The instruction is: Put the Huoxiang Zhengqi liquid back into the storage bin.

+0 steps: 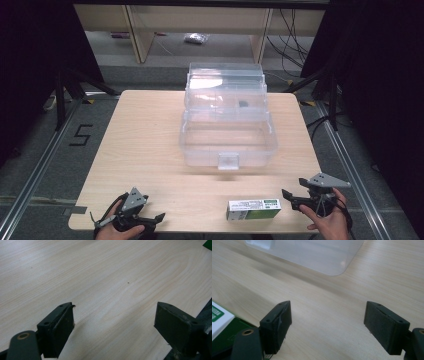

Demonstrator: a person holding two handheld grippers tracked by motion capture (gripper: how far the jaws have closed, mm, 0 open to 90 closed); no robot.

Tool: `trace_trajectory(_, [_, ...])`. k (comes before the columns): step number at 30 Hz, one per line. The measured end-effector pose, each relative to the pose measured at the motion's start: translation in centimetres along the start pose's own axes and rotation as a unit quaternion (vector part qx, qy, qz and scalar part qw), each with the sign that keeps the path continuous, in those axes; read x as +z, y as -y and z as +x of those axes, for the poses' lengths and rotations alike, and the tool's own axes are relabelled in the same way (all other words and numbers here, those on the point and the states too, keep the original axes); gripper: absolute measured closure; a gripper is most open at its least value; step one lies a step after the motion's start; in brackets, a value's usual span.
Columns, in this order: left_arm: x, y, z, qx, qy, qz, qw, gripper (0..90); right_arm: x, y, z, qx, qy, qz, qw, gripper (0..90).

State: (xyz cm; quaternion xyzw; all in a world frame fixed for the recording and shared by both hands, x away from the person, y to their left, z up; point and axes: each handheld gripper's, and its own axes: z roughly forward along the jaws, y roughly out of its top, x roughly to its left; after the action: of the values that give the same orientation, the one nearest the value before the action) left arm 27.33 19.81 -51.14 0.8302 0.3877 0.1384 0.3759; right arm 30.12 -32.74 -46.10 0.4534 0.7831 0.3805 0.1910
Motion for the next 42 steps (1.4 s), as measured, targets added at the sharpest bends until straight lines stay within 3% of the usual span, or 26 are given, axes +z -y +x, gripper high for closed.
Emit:
trace_trajectory(1, [-0.1, 0.0, 0.1, 0.009, 0.004, 0.007, 0.9999, 15.5, 0.0, -0.1, 0.0, -0.003, -0.001, -0.001, 1.0000, 23.5])
trace_trajectory(4, [0.0, 0.0, 0.0, 0.000, 0.004, 0.000, 1.0000, 15.4, -0.2, -0.4, 0.3, -0.007, -0.003, -0.004, 1.0000, 23.9])
trace_trajectory(6, [-0.1, 0.0, 0.1, 0.008, 0.005, 0.006, 0.9999, 15.4, -0.4, -0.6, 0.4, -0.010, -0.001, -0.003, 0.9999, 24.0])
trace_trajectory(7, [0.1, 0.0, -0.1, -0.008, 0.004, -0.009, 0.9999, 15.4, -0.6, -0.6, 0.7, 0.005, -0.005, 0.001, 1.0000, 24.1])
trace_trajectory(11, [0.0, 0.0, 0.0, -0.001, 0.003, 0.000, 1.0000, 15.4, -0.7, -0.7, 0.8, 0.005, -0.007, -0.005, 0.9999, 24.1])
trace_trajectory(12, [-0.1, 0.0, 0.1, 0.006, 0.004, 0.007, 1.0000, 15.5, -0.8, -0.9, 0.6, -0.013, -0.003, -0.011, 0.9998, 24.1])
trace_trajectory(15, [-0.1, 0.0, 0.0, 0.004, 0.003, 0.004, 1.0000, 15.4, -1.0, -1.0, 0.7, -0.009, -0.008, -0.011, 0.9999, 24.1])
trace_trajectory(19, [-0.1, 0.0, 0.1, 0.007, 0.003, 0.010, 0.9999, 15.4, -1.6, -1.5, 0.7, -0.027, 0.000, -0.016, 0.9995, 23.9])
trace_trajectory(20, [-0.1, 0.0, 0.1, 0.006, 0.003, 0.008, 0.9999, 15.4, -1.8, -1.6, 1.0, -0.009, -0.010, -0.004, 0.9999, 23.9])
trace_trajectory(21, [0.0, 0.0, 0.1, 0.005, 0.003, 0.007, 1.0000, 15.5, -2.0, -1.7, 1.1, -0.006, -0.011, -0.002, 0.9999, 23.9])
trace_trajectory(22, [0.1, 0.0, 0.0, -0.005, 0.001, 0.000, 1.0000, 15.4, -2.1, -1.8, 0.9, -0.029, -0.007, -0.011, 0.9995, 23.9])
trace_trajectory(27, [0.1, 0.0, 0.0, -0.004, -0.001, 0.003, 1.0000, 15.5, -2.7, -2.3, 1.4, -0.040, -0.020, -0.015, 0.9989, 23.7])
trace_trajectory(29, [0.1, 0.0, 0.1, -0.006, -0.002, 0.002, 1.0000, 15.4, -3.1, -2.6, 2.3, -0.032, -0.028, -0.001, 0.9991, 23.7])
trace_trajectory(30, [0.1, 0.0, 0.0, -0.004, -0.001, 0.002, 1.0000, 15.4, -3.2, -2.7, 2.3, -0.049, -0.028, -0.003, 0.9984, 23.6])
trace_trajectory(33, [0.2, 0.0, 0.1, -0.004, -0.001, 0.001, 1.0000, 15.5, -3.5, -3.0, 2.9, -0.068, -0.038, -0.006, 0.9969, 23.3])
trace_trajectory(36, [0.1, 0.0, 0.1, -0.003, -0.002, 0.002, 1.0000, 15.4, -3.8, -3.2, 3.7, -0.065, -0.045, -0.004, 0.9969, 22.7])
trace_trajectory(39, [0.2, 0.1, 0.0, -0.007, 0.002, -0.001, 1.0000, 15.4, -4.0, -3.5, 4.4, -0.085, -0.065, 0.002, 0.9943, 21.7])
trace_trajectory(40, [0.0, 0.0, 0.2, 0.003, 0.001, 0.011, 0.9999, 15.4, -4.0, -3.7, 4.5, -0.103, -0.069, 0.005, 0.9922, 21.3])
trace_trajectory(42, [0.2, 0.0, 0.1, -0.003, -0.003, 0.003, 1.0000, 15.4, -4.0, -3.9, 5.1, -0.110, -0.079, 0.018, 0.9906, 18.8])
